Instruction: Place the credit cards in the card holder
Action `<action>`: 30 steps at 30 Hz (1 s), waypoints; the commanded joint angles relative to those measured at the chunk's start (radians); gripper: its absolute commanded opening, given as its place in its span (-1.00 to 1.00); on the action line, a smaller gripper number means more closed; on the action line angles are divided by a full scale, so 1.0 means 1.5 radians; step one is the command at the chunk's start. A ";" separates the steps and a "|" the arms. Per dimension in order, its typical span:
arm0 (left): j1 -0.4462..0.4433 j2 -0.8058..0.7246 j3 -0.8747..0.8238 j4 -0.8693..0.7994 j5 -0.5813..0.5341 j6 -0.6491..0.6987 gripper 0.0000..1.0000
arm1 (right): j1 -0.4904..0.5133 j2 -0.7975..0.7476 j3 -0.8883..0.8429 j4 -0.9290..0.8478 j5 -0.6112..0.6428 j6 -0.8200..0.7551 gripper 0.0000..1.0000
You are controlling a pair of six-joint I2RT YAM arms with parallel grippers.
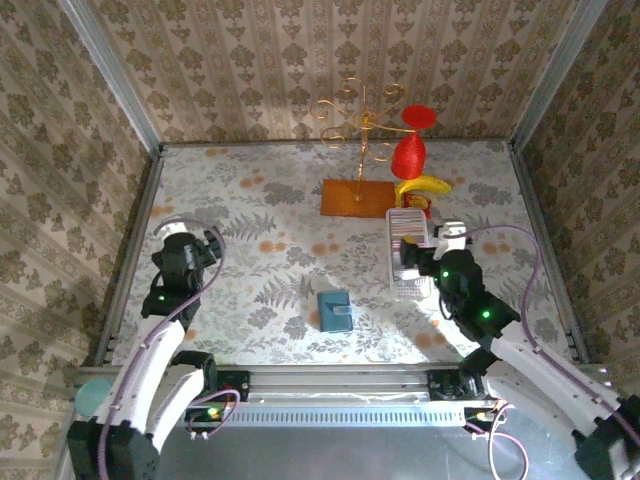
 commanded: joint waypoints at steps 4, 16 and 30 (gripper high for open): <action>0.130 0.074 -0.118 0.262 0.086 0.098 1.00 | -0.191 0.086 -0.101 0.252 -0.117 -0.093 1.00; 0.158 0.359 -0.103 0.553 0.239 0.129 1.00 | -0.276 0.403 -0.037 0.465 -0.240 -0.118 1.00; 0.101 0.528 -0.073 0.711 0.238 0.254 1.00 | -0.304 0.546 0.014 0.500 -0.302 -0.095 1.00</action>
